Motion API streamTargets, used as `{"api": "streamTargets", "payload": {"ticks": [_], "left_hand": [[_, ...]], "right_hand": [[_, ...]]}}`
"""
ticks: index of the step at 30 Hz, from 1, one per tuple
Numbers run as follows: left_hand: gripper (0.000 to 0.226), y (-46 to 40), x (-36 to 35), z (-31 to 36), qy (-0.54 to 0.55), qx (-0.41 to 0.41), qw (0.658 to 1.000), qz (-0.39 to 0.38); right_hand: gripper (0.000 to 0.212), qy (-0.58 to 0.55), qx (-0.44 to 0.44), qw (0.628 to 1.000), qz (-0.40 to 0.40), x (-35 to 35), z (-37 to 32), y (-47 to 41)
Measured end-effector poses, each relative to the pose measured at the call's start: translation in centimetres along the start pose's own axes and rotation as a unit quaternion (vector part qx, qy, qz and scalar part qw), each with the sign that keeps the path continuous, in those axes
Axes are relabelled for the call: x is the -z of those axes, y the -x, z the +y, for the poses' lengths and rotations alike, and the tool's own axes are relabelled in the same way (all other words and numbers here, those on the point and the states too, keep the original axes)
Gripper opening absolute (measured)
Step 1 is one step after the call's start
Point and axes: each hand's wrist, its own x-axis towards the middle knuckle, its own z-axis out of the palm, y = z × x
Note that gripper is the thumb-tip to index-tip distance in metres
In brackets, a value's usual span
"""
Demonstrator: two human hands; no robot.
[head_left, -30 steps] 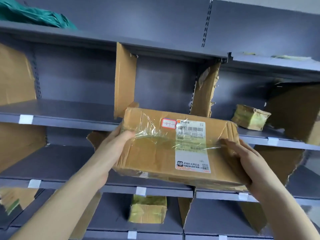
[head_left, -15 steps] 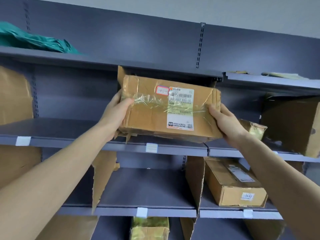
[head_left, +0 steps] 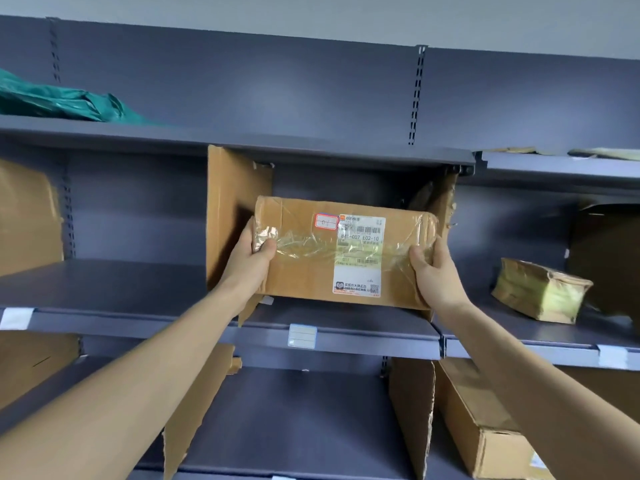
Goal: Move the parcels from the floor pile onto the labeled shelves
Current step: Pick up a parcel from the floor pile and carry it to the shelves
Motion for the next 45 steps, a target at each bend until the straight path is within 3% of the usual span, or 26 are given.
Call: {"api": "streamTargets", "payload": {"ticks": [4, 7, 11, 14, 17, 24, 26, 28, 30, 34, 38, 40, 43, 45], "left_hand": [[0.057, -1.2, -1.4, -1.6, -0.019, -0.012, 1.000, 0.003], [0.048, -1.6, -2.2, -3.6, -0.028, 0.003, 1.000, 0.004], [0.052, -1.7, -3.1, -5.6, -0.091, 0.014, 0.995, 0.045], [0.055, -2.3, -3.9, -5.5, -0.152, 0.015, 0.983, 0.102], [0.072, -2.7, -4.5, -4.8, -0.226, 0.005, 0.963, 0.144], [0.077, -1.6, -4.6, -3.8, -0.299, 0.006, 0.943, 0.142], [0.071, 0.1, -3.9, -2.8, -0.316, -0.074, 0.928, 0.182], [0.062, 2.3, -1.9, -2.3, -0.328, -0.207, 0.889, 0.245], [0.058, 3.9, 1.1, -3.4, -0.324, -0.241, 0.854, 0.329], [0.063, 5.4, 6.4, -7.8, -0.180, -0.012, 0.880, 0.440], [0.053, 7.8, 8.0, -10.3, -0.215, -0.064, 0.864, 0.451], [0.044, 9.1, 8.1, -10.8, -0.182, -0.049, 0.863, 0.468], [0.041, 9.9, 7.9, -10.6, 0.013, 0.089, 0.886, 0.456], [0.040, 9.2, 8.1, -9.8, 0.150, 0.209, 0.893, 0.370]], "right_hand": [[0.041, 0.028, -0.015, 0.999, 0.015, -0.7, 2.6, -1.1], [0.047, 0.054, 0.008, 0.998, 0.035, -0.9, 3.3, -1.6], [0.041, 0.111, 0.029, 0.992, 0.047, -1.5, 4.4, -1.9], [0.040, 0.131, 0.027, 0.990, 0.046, -1.9, 4.6, -2.2], [0.041, 0.136, 0.017, 0.989, 0.055, -2.3, 4.3, -2.4], [0.047, 0.116, -0.026, 0.991, 0.055, -3.0, 4.0, -1.9], [0.051, 0.115, 0.000, 0.991, 0.070, -3.0, 4.3, -1.3], [0.058, 0.119, 0.041, 0.988, 0.085, -3.1, 4.8, -0.6], [0.067, 0.153, 0.090, 0.980, 0.095, -3.6, 5.3, 0.4], [0.070, 0.194, 0.140, 0.966, 0.096, -5.2, 6.6, 1.9], [0.054, 0.185, 0.172, 0.966, 0.049, -6.4, 7.4, 4.1], [0.048, 0.216, 0.173, 0.961, 0.023, -6.6, 8.0, 5.4], [0.033, 0.257, 0.163, 0.953, -0.011, -6.6, 8.2, 6.8], [0.031, 0.269, 0.146, 0.951, -0.036, -6.6, 7.6, 7.5]]}}
